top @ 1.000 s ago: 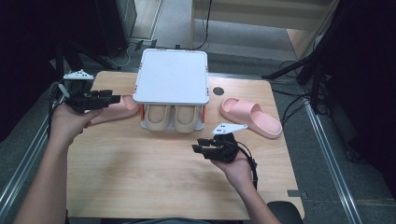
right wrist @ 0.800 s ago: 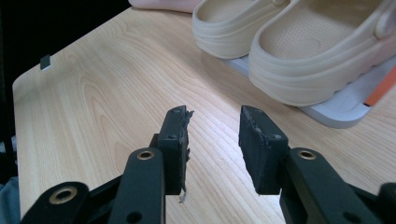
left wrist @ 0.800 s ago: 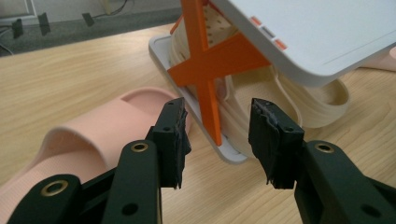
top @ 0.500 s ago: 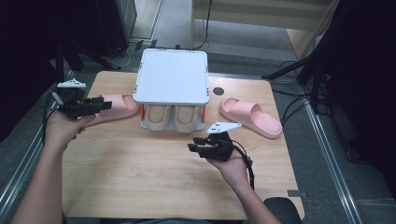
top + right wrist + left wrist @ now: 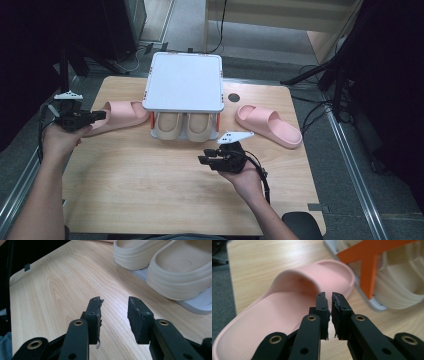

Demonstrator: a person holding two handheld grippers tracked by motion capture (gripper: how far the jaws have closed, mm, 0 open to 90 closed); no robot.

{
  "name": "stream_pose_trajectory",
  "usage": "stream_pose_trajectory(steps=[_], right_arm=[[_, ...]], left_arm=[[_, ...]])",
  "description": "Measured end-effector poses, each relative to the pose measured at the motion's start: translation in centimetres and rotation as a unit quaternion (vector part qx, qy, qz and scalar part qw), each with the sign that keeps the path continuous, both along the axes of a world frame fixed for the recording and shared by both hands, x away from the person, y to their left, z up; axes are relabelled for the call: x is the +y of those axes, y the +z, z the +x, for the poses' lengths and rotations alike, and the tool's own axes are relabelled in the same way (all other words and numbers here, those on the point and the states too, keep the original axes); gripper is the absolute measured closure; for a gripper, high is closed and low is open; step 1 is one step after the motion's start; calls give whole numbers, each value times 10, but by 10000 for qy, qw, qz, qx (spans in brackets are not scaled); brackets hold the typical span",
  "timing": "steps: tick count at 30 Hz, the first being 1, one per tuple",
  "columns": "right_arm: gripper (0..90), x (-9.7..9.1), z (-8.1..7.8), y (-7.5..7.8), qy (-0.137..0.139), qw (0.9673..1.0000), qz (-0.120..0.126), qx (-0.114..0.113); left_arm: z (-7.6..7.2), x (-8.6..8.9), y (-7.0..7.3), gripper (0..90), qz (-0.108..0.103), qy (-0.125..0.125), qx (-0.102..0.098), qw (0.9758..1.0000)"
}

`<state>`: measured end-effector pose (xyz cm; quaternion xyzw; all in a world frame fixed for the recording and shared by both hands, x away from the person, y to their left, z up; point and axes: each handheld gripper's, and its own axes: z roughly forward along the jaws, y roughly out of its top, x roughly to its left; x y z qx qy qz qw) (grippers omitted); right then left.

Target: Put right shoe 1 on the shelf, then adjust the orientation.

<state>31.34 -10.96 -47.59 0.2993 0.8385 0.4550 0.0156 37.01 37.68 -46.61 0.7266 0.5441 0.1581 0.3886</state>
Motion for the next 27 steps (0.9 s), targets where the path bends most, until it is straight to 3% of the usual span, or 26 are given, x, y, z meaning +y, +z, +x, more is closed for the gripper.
stream_pose_trajectory(steps=[5,17,27], right_arm=[[639,-1,-2,-1,-37,10000,-33,17],[639,-11,-7,-2,-230,9997,-46,3],[634,-12,-7,-3,-258,9996,-83,4]], left_arm=[[9,5,-11,842,52,99,33,9999],[27,4,-31,837,92,152,355,9992],[26,-3,-32,842,35,113,391,9992]])
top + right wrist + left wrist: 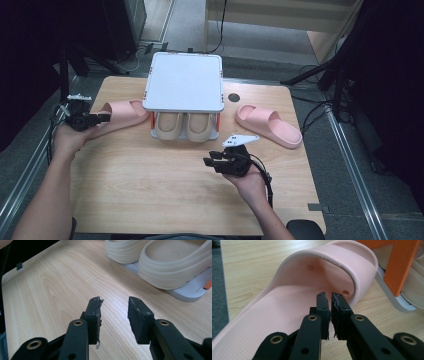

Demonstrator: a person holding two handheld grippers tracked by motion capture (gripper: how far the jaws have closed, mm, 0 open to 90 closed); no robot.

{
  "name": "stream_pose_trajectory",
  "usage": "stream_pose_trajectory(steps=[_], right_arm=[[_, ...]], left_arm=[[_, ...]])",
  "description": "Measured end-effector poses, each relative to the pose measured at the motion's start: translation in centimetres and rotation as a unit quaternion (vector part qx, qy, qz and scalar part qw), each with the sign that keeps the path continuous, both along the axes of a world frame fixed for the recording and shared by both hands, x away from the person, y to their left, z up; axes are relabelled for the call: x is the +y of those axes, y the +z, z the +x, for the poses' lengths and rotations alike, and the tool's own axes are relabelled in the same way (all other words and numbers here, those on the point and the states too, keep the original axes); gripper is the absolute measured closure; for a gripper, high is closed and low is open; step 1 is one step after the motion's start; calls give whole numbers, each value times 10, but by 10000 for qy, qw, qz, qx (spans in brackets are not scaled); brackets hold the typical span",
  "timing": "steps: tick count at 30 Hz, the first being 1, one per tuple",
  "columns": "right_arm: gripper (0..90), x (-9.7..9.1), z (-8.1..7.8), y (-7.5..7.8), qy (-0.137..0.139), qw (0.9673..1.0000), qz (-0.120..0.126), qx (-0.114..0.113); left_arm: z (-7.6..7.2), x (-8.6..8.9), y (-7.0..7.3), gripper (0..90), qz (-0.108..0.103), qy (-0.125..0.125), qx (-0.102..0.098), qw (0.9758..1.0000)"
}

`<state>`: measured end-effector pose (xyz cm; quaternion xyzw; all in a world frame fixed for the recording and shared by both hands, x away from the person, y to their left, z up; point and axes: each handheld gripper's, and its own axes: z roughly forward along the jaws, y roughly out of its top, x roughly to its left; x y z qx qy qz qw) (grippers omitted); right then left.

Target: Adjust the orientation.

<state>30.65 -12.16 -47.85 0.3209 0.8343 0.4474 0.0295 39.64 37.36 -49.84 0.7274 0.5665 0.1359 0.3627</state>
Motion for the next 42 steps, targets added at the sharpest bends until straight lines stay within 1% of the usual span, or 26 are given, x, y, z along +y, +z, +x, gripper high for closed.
stream_pose_trajectory(steps=[4,5,7,10,11,13,14,17,23,31,32,33,36,38,40,42], right_arm=[[634,2,0,0,25,10000,-33,17],[634,3,0,0,37,10000,-26,9],[634,3,0,0,42,10000,-28,-4],[634,3,1,0,61,10000,-23,-3],[634,4,1,0,61,10000,-30,8],[634,4,1,0,57,10000,-29,14],[633,4,1,0,49,10000,-29,25],[631,6,1,-1,65,10000,-69,26],[628,9,2,-3,86,9999,-119,48],[625,12,2,-5,122,9998,-174,48],[624,12,2,-5,114,9998,-184,50],[621,12,2,-5,118,9997,-187,47],[618,13,2,-5,118,9997,-202,47],[617,13,2,-5,110,9997,-210,35],[616,12,2,-5,97,9997,-201,44],[615,11,2,-5,84,9998,-183,43]], left_arm=[[0,-5,0,842,-27,-49,6,10000],[0,-7,0,841,-78,-79,15,9999],[-1,-11,-1,841,-110,-100,22,9999],[-1,-19,1,859,-10,-167,50,9998],[-1,-21,1,867,-24,-137,61,9999],[0,-23,0,868,-143,-128,166,9997],[0,-24,0,869,-163,-114,161,9997],[0,-30,1,873,-138,-89,184,9997],[2,-41,1,876,-192,-136,222,9995],[4,-52,0,857,-326,-196,283,9989],[5,-53,0,855,-379,-216,296,9986],[5,-54,-1,854,-414,-259,310,9983],[5,-57,0,834,-373,-266,307,9985],[5,-55,0,804,-369,-225,338,9985],[3,-51,3,780,-288,-184,359,9988],[0,-47,6,751,-327,-163,350,9987]])
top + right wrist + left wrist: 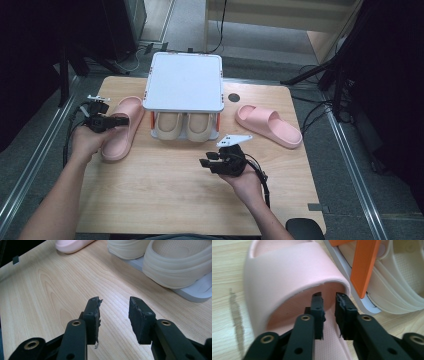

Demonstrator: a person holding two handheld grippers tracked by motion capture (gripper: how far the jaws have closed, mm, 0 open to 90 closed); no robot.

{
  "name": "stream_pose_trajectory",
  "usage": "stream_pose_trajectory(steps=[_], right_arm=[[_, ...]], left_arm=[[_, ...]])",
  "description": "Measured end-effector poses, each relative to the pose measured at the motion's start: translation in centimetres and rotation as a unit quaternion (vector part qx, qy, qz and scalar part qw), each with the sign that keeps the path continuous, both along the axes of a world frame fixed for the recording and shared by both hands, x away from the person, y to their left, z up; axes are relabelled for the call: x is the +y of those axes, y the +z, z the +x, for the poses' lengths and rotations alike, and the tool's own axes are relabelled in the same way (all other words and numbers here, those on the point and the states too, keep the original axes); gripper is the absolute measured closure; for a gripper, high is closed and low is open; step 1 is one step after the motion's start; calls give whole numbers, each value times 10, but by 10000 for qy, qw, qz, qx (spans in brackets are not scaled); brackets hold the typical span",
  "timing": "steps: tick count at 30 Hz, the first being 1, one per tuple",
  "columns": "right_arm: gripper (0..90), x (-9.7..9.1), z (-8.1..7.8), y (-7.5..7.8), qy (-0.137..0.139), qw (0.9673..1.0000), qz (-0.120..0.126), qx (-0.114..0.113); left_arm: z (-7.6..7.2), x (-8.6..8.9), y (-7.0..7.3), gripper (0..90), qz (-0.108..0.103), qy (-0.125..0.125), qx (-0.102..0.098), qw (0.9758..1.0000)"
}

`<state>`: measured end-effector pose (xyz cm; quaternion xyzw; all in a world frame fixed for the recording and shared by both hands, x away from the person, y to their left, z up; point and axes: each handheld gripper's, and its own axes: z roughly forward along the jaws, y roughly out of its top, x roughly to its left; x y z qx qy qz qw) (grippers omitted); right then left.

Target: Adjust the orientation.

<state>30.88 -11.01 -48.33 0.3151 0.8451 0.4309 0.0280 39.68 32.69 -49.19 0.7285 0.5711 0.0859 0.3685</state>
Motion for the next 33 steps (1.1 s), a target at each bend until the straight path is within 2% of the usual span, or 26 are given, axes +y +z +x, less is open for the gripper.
stream_pose_trajectory(steps=[2,6,8,14,17,21,25,28,31,33], right_arm=[[615,-1,0,0,-3,10000,11,2],[615,-1,1,1,-14,10000,40,11],[615,-1,2,2,-7,10000,62,3],[615,-2,5,2,-48,9999,120,38],[615,-2,6,2,-51,9999,130,45],[614,0,6,1,-45,9999,122,50],[612,-1,5,1,-88,9999,96,70],[611,-4,2,2,-119,9998,120,55],[611,-9,-1,2,-178,9997,132,46],[611,-12,-1,2,-239,9996,144,42]], left_arm=[[-4,2,5,728,93,29,-23,10000],[-12,7,15,699,38,-43,-188,9998],[-17,8,20,685,119,-35,-271,9996],[-26,23,27,633,105,139,-355,9992],[-26,33,23,567,46,217,-285,9993],[-23,41,14,530,13,288,-341,9990],[-17,48,2,516,147,390,-223,9989],[-11,49,-5,509,121,442,-157,9988],[-4,46,-10,493,64,367,-98,9993],[0,45,-14,492,111,387,-52,9992]])
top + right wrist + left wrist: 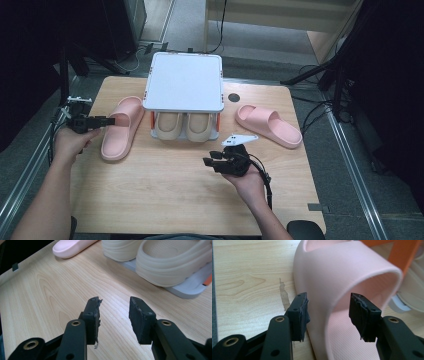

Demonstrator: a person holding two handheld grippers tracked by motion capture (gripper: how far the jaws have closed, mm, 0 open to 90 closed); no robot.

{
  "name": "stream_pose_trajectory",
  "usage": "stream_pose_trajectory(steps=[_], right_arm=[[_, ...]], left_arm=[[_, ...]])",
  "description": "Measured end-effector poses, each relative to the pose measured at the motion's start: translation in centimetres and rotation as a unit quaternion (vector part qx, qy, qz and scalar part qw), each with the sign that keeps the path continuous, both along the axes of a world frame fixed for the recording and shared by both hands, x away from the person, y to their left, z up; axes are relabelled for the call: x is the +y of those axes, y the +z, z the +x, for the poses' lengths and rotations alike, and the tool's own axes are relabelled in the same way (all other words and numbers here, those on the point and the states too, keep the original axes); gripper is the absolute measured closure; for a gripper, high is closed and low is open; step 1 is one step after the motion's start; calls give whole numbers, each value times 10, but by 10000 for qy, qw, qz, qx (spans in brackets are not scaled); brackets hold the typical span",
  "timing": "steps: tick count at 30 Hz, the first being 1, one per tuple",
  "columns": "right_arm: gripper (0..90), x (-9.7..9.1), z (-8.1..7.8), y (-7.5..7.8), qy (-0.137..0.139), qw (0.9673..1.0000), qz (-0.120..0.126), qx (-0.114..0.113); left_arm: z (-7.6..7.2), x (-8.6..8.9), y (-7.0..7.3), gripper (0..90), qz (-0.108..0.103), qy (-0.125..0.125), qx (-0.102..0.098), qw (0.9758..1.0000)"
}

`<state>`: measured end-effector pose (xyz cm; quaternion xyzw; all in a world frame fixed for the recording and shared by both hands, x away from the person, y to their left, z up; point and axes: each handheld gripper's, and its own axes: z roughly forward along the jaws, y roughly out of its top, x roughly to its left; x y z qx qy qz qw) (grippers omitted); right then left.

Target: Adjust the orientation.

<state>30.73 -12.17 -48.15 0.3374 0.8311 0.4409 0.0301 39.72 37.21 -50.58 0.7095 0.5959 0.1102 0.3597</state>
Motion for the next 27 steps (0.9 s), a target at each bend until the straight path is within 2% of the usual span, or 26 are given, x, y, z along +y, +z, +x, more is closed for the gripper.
stream_pose_trajectory(steps=[4,7,10,12,14,17,21,24,27], right_arm=[[611,-5,-3,-1,-85,10000,1,2],[611,-9,-5,-1,-165,9999,12,3],[611,-12,-6,-1,-224,9997,17,7],[611,-13,-7,-1,-241,9997,7,15],[611,-14,-7,-1,-250,9997,12,-2],[611,-14,-7,-1,-261,9997,35,-2],[611,-15,-6,-1,-275,9996,57,31],[612,-15,-7,-1,-275,9996,70,12],[612,-16,-6,0,-289,9995,94,14]], left_arm=[[6,1,-7,516,55,80,24,9999],[8,1,-10,546,-34,68,-48,10000],[11,-3,-8,580,96,73,-64,9999],[12,-5,-6,615,278,102,-114,9995],[13,-6,-5,644,294,179,-68,9994],[12,-3,-3,736,333,355,26,9988],[10,5,-1,821,240,485,152,9984],[10,8,2,820,199,602,168,9978],[8,11,4,830,11,690,228,9974]])
